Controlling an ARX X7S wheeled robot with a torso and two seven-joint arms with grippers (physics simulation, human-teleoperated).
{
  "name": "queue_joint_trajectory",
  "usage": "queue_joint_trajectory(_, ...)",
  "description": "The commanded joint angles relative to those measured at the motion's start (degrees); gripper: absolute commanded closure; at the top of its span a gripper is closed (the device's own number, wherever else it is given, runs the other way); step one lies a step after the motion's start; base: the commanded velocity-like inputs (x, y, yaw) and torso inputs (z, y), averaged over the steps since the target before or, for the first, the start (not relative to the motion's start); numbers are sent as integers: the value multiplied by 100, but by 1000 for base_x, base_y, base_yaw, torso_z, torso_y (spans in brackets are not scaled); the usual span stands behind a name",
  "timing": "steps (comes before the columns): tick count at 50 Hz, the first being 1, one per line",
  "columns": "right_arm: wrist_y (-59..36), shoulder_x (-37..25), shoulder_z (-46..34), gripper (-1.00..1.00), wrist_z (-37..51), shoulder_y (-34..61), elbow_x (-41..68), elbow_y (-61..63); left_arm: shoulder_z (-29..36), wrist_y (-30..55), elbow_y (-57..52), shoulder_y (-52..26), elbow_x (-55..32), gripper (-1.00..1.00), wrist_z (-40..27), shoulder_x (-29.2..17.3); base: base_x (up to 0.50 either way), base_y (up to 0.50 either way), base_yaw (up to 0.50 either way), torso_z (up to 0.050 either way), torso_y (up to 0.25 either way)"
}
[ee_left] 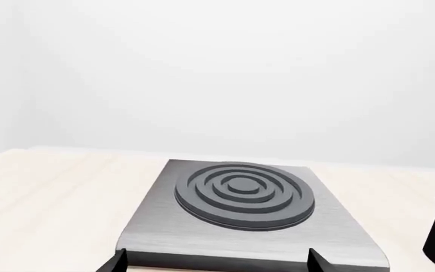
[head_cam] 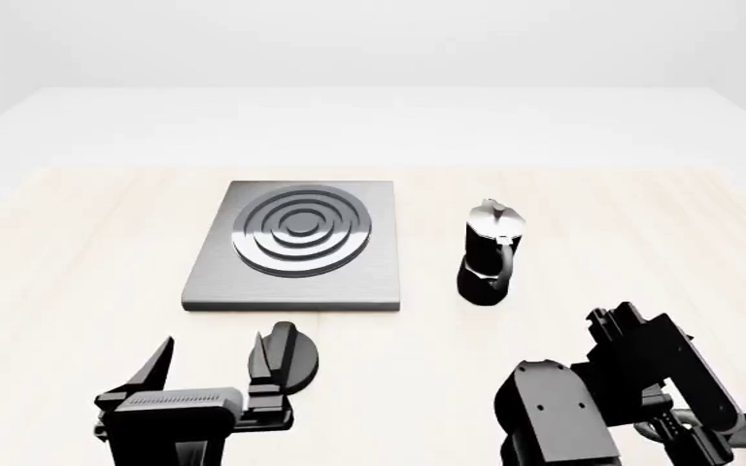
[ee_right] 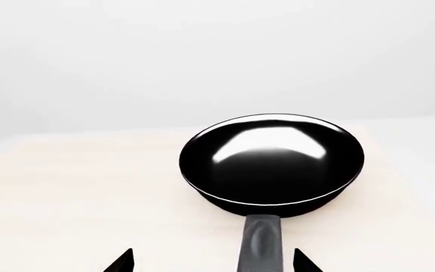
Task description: Put the frying pan on the stove.
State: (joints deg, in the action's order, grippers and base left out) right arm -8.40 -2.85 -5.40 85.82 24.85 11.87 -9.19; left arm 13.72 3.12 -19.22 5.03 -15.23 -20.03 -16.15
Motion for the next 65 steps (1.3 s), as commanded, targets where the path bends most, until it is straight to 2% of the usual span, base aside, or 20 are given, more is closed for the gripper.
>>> queue_joint_trajectory(1, 39, -43, 25, -100, 23, -66, 56, -66, 3, 18, -42, 2, -21, -100, -38, -33, 0, 0, 0, 0, 0)
queue_joint_trajectory(65, 426, -148, 114, -100, -244, -241, 388, -573, 74, -2, -131, -10, -86, -100, -213, -134, 0, 0, 0, 0, 0)
